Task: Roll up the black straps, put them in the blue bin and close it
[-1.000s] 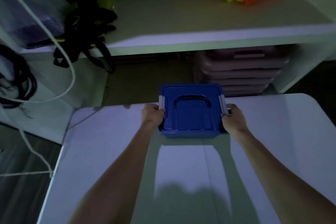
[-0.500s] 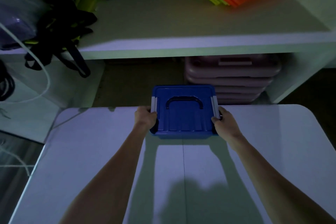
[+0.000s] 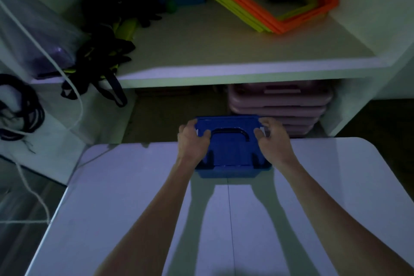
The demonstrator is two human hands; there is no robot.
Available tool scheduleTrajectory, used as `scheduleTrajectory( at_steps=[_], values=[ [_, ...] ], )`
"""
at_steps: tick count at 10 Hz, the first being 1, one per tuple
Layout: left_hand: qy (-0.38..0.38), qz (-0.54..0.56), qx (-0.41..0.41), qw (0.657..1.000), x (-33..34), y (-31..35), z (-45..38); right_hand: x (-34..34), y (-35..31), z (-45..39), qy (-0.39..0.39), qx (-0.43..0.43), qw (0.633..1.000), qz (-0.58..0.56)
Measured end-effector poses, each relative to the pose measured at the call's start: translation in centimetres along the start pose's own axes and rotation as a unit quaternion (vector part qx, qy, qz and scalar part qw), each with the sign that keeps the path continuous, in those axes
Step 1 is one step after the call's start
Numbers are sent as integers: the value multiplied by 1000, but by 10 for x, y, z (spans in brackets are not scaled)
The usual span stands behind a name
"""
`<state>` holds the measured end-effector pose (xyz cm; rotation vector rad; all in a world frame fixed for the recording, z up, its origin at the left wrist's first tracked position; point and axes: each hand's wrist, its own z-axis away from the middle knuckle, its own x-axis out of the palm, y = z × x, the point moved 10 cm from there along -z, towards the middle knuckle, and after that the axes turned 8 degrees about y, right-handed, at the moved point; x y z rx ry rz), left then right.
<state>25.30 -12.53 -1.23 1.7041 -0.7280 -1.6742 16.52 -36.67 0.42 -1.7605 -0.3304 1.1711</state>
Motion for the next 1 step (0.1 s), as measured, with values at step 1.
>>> scheduleTrajectory(
  at_steps=[1],
  values=[
    [33,43,64,996,-35,47,19,-17,-56,21,13,-64,996,-56]
  ],
)
